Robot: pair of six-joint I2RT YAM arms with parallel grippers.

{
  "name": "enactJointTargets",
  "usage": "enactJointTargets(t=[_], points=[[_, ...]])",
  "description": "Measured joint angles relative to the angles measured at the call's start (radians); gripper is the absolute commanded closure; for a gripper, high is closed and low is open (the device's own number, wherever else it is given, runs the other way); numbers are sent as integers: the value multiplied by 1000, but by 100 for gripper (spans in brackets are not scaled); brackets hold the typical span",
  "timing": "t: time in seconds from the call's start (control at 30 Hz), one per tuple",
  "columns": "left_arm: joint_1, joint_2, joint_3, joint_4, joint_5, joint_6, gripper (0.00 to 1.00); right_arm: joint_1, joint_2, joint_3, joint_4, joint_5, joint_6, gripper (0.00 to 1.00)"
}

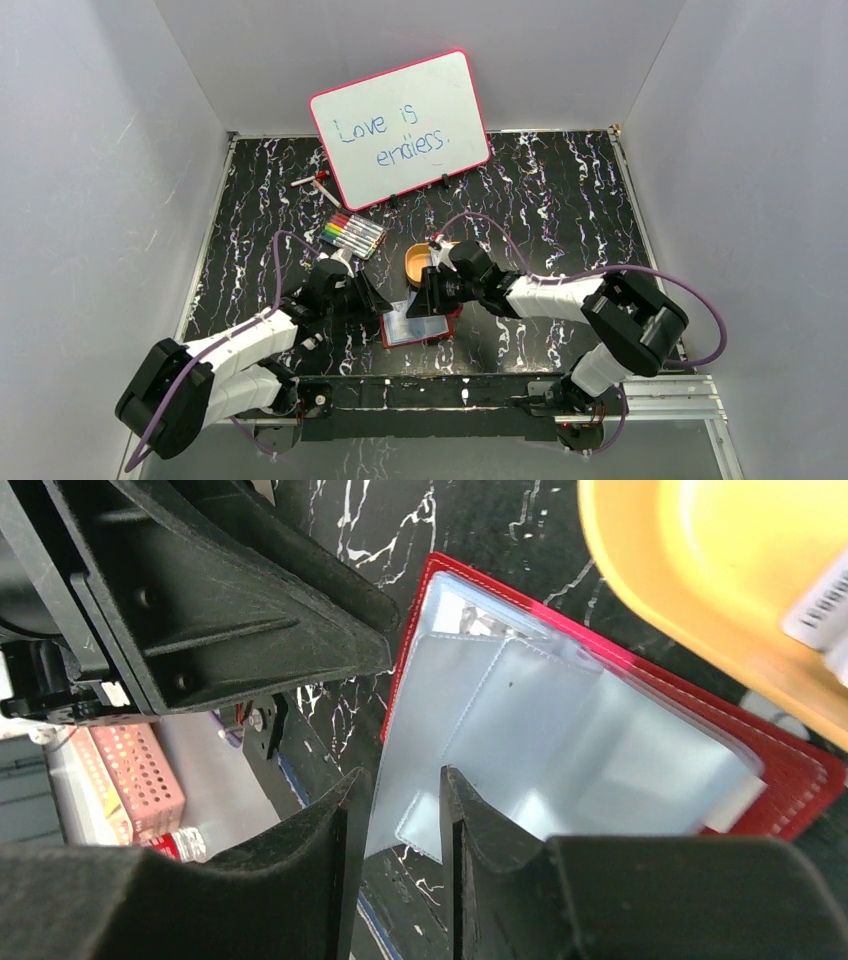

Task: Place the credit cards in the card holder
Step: Turn over the card slot in the card holder.

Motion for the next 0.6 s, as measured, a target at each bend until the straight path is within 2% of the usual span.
enactJointTargets(t=[0.6], points=[[-1,-105,58,-141,-85,12,60,99,128,135,-95,69,-91,60]])
